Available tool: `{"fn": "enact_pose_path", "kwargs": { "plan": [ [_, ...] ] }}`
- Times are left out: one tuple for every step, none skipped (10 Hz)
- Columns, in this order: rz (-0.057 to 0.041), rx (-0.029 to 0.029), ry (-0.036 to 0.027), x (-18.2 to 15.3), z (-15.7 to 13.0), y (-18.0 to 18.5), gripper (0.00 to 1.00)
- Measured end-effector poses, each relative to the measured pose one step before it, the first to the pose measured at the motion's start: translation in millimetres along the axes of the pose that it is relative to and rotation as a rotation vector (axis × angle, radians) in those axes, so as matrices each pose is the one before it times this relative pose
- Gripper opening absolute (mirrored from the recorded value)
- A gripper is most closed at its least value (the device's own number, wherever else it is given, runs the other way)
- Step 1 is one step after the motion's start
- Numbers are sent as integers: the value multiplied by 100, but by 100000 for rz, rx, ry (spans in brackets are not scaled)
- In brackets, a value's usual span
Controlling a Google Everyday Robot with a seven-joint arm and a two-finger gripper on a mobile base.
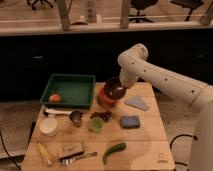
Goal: Stack bowls on top of each other
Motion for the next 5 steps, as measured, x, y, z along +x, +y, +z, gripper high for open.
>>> {"fn": "enact_pose_path", "kwargs": {
  "plan": [
    [-420, 1075, -949, 194, 604, -258, 0],
    [-302, 1384, -1146, 118, 559, -242, 0],
    [-327, 744, -611, 231, 551, 19, 0],
    [105, 2072, -831, 249, 586, -190, 0],
    [74, 1432, -515, 214, 430, -106, 0]
  ]
}}
